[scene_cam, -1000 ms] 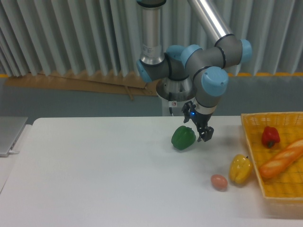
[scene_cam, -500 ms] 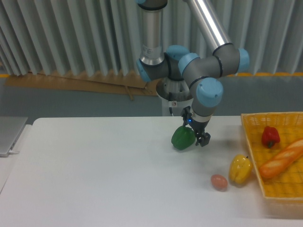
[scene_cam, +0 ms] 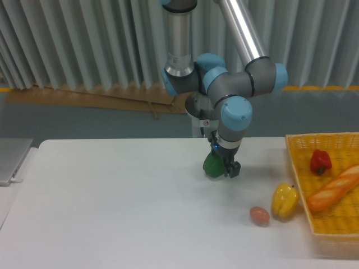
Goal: Place the green peppers in a basket
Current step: 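Close the gripper around the green bell pepper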
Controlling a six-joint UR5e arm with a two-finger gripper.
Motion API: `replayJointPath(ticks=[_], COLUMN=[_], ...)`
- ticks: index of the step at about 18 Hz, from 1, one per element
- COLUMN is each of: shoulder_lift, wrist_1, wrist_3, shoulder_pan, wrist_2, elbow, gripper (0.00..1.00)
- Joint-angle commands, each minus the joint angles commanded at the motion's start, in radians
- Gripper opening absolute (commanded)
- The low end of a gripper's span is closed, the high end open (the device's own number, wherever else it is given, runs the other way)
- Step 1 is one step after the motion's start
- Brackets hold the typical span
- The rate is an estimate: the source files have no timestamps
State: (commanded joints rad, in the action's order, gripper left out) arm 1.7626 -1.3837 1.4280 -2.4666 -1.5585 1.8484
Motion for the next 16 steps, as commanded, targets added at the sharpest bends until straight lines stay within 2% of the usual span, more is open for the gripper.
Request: replayJointPath(ticks=[8, 16], shoulder_lift=[0.002, 0.000], wrist_1=[-0.002, -0.011], wrist_3=[0.028, 0.032], shoulder_pan=[0.008, 0.002], wrist_2=[-0.028, 0.004], elbow=[0.028, 0.012], gripper=[1.00, 1.00])
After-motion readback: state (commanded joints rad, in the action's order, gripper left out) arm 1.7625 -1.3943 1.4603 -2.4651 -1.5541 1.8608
